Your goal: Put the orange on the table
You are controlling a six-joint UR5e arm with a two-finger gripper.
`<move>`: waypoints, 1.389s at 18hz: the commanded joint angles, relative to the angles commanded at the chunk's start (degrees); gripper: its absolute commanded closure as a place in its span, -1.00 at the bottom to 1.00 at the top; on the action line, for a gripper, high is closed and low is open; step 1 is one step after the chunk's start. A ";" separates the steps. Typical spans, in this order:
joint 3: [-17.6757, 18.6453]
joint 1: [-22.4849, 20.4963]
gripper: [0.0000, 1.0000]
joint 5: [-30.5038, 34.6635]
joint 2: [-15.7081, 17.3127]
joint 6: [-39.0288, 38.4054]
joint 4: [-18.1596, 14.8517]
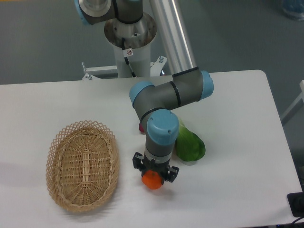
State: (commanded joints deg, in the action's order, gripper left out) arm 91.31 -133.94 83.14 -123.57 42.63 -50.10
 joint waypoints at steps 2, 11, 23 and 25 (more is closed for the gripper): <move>0.09 0.00 -0.32 0.00 0.09 0.09 0.00; 0.00 0.00 -1.00 0.35 0.88 0.09 0.00; -0.96 -0.26 -1.00 2.19 2.99 0.52 0.18; -3.76 -0.18 -1.00 7.70 3.69 0.70 0.26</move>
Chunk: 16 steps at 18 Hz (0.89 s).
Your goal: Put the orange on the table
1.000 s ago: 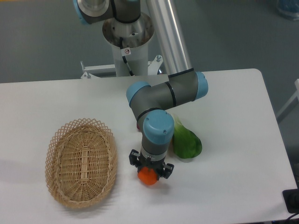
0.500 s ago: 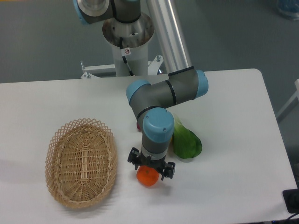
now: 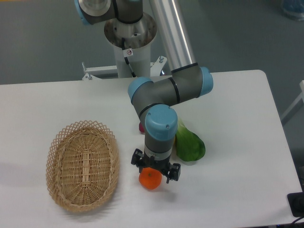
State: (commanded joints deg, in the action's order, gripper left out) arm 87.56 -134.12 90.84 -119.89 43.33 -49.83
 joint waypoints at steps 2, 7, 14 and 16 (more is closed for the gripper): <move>-2.03 -0.44 -1.00 1.52 0.88 -0.09 -0.35; -3.44 -4.65 -1.00 1.26 8.69 7.17 -6.30; -4.85 -12.73 -1.00 1.35 16.25 26.78 -16.25; -5.03 -13.88 -1.00 1.35 17.06 31.44 -18.71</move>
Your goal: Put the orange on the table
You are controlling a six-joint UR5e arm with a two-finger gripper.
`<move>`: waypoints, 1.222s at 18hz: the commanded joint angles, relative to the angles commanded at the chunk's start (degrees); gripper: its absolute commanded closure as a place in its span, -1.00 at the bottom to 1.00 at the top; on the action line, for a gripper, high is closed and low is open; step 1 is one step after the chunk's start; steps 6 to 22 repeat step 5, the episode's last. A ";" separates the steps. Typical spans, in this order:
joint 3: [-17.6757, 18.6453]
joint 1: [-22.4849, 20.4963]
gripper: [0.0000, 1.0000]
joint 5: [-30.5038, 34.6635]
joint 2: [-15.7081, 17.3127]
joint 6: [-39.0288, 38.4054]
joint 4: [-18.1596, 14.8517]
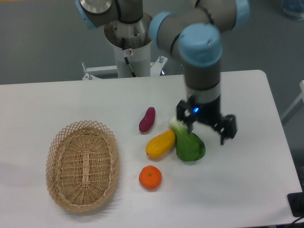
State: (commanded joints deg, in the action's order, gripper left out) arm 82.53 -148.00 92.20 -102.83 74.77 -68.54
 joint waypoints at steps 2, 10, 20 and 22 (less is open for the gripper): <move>0.00 -1.32 -1.00 -0.18 0.52 3.53 -0.63; 0.00 -1.32 -1.00 -0.44 0.79 3.54 -0.63; 0.00 -1.32 -1.00 -0.44 0.79 3.54 -0.63; 0.00 -1.32 -1.00 -0.44 0.79 3.54 -0.63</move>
